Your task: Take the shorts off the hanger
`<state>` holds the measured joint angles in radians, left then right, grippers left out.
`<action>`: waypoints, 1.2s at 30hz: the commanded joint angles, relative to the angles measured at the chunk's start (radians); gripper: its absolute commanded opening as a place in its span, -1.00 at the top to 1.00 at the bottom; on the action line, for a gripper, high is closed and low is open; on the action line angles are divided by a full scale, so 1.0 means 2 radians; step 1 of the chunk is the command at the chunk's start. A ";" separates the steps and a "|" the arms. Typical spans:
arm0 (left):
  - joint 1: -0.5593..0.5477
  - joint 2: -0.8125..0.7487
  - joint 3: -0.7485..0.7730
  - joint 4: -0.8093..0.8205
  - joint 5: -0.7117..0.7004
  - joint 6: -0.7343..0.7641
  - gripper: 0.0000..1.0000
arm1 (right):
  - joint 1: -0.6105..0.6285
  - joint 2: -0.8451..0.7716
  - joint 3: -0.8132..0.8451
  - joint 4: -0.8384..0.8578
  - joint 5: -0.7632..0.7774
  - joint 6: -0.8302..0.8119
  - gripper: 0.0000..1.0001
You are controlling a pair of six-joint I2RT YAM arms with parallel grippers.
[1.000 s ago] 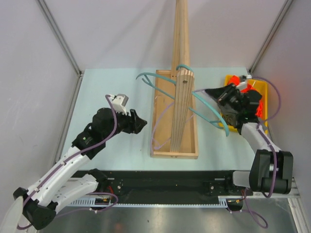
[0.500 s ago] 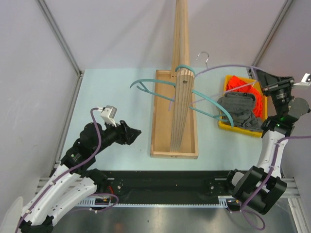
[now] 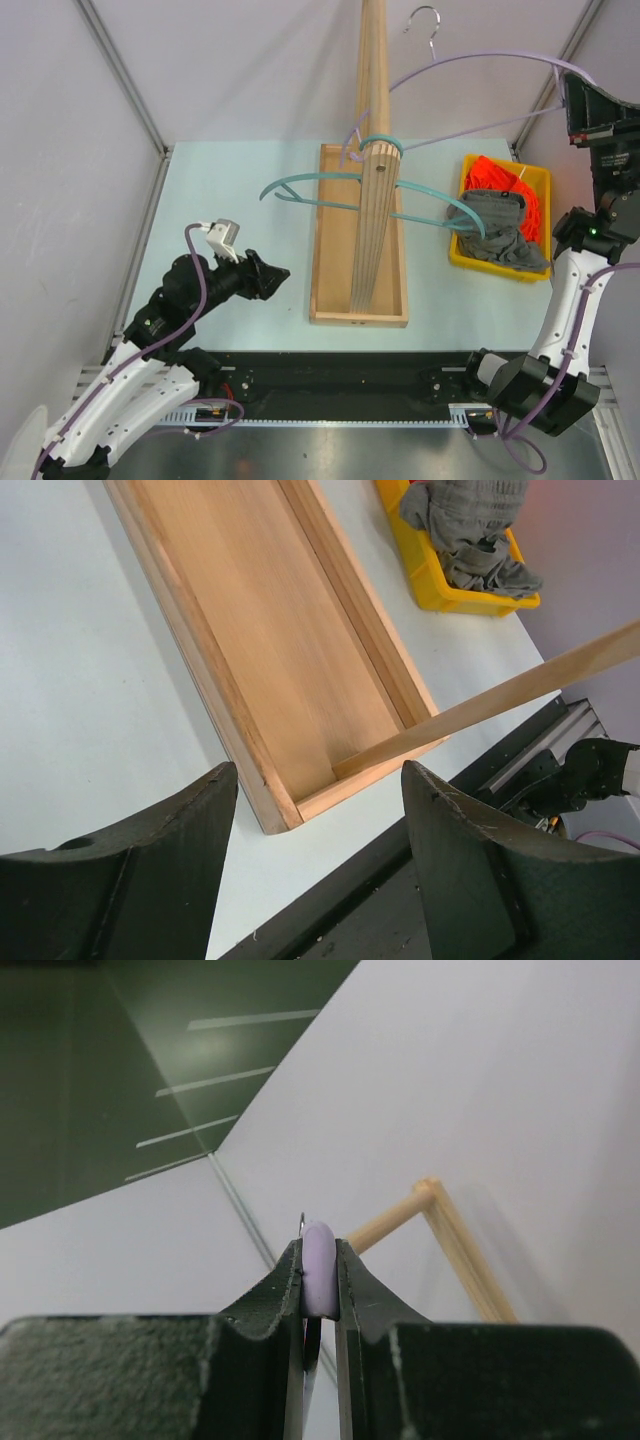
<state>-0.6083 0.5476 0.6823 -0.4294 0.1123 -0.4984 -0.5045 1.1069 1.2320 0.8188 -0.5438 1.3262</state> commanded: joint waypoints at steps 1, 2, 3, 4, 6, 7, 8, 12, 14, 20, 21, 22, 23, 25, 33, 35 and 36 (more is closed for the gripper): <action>0.003 -0.001 -0.003 0.011 0.008 -0.002 -0.42 | 0.035 0.023 0.035 0.078 -0.008 -0.014 1.00; 0.003 -0.001 -0.003 0.013 0.009 -0.003 -0.42 | 0.042 0.026 0.036 0.089 -0.022 -0.019 1.00; 0.003 0.001 -0.003 0.013 0.011 -0.003 -0.42 | 0.047 0.029 0.038 0.098 -0.030 -0.023 1.00; 0.003 0.000 -0.003 0.014 0.011 -0.003 -0.42 | 0.058 0.035 0.039 0.117 -0.037 -0.031 1.00; 0.003 0.000 -0.001 0.014 0.012 -0.001 -0.42 | 0.068 0.040 0.041 0.127 -0.055 -0.040 1.00; 0.003 0.000 -0.001 0.014 0.012 0.000 -0.42 | 0.073 0.045 0.043 0.124 -0.060 -0.048 1.00; 0.003 -0.001 0.000 0.013 0.011 0.001 -0.42 | 0.076 0.046 0.043 0.118 -0.069 -0.049 1.00; 0.003 -0.001 0.002 0.012 0.011 0.001 -0.42 | 0.088 0.051 0.042 0.113 -0.087 -0.061 1.00; 0.003 0.000 0.002 0.013 0.012 0.001 -0.42 | 0.093 0.054 0.042 0.112 -0.087 -0.063 1.00; 0.003 -0.002 0.001 0.011 0.013 -0.001 -0.42 | 0.096 0.042 0.041 0.030 -0.104 -0.096 1.00; 0.003 -0.003 -0.001 0.012 0.014 -0.002 -0.42 | 0.097 0.033 0.040 0.007 -0.105 -0.124 1.00; 0.003 -0.004 -0.001 0.011 0.015 -0.001 -0.42 | 0.097 0.028 0.041 -0.051 -0.104 -0.137 0.98; 0.003 -0.004 -0.004 0.011 0.016 -0.001 -0.42 | 0.097 0.023 0.041 -0.082 -0.104 -0.154 0.87; 0.003 -0.003 -0.007 0.013 0.017 -0.001 -0.42 | 0.097 0.013 0.041 -0.168 -0.108 -0.196 0.74; 0.003 0.025 -0.037 0.052 0.054 -0.017 -0.44 | 0.100 0.013 0.040 -0.447 -0.128 -0.298 -0.56; 0.003 0.030 -0.042 0.060 0.064 -0.022 -0.45 | 0.100 0.014 0.040 -0.484 -0.138 -0.324 -0.85; 0.003 0.034 -0.045 0.068 0.067 -0.024 -0.46 | 0.100 0.014 0.040 -0.525 -0.138 -0.335 -0.92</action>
<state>-0.6075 0.5964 0.6102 -0.3794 0.1875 -0.5121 -0.3077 1.1328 1.2884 0.0917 -0.7715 0.7986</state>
